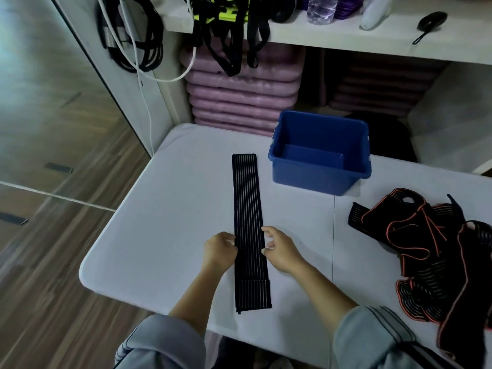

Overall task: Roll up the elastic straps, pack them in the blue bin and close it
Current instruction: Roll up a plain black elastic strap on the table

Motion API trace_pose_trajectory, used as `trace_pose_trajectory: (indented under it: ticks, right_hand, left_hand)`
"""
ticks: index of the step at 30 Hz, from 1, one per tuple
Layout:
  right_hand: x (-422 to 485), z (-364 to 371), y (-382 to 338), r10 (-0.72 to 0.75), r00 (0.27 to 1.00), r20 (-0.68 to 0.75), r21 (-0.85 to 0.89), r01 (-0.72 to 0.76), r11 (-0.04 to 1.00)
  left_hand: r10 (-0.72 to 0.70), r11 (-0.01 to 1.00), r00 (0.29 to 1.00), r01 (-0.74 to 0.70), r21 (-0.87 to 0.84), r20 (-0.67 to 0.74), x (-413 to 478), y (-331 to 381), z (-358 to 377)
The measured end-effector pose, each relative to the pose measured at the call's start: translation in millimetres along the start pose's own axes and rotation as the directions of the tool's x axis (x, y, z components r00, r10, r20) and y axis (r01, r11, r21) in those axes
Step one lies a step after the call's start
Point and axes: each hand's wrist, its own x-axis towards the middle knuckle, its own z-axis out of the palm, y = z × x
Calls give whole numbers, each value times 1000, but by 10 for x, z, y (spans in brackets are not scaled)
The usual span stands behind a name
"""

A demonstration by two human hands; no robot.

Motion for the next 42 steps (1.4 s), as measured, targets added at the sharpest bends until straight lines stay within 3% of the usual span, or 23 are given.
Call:
trace_pose_trajectory:
  ticks: [3,6,10,15,19,26,31,33,35,39,42]
  right_hand:
    - [-169,4,50,-138,990,2,-58,138,989]
    - [-350,24,125,-210,969,134,-91,223,971]
    - [-562,55,257,-241,946,218,-173,281,944]
    - [-740,109,378,-369,897,243,-334,434,837]
    - [-766,157,415,-424,883,202,-395,469,790]
    - [-779,228,462,-506,836,212,-540,532,653]
    - [-793,296,540,-646,747,158,-593,595,542]
    - [-799,314,520,-648,749,136,-567,595,570]
    - [-818,297,460,-601,797,57,-480,550,684]
    - [-798,260,394,-369,929,13,-241,361,901]
    - [-713,269,377,-233,971,-44,-49,231,972]
  left_hand:
    - [176,972,981,-186,144,82,-166,-70,-19]
    - [212,948,952,-255,190,220,-337,-182,3]
    - [282,914,933,-332,235,224,-495,-342,46]
    - [395,777,871,-486,401,291,-660,-590,98]
    - [464,692,835,-550,467,296,-753,-714,152]
    - [530,680,809,-585,443,254,-787,-782,171]
    - [575,623,776,-621,475,261,-780,-786,202]
    - [604,627,767,-626,463,219,-776,-776,223]
    - [606,683,782,-605,409,145,-770,-751,233]
    - [503,829,864,-486,276,8,-715,-607,241]
    - [406,899,912,-389,202,-51,-642,-519,271]
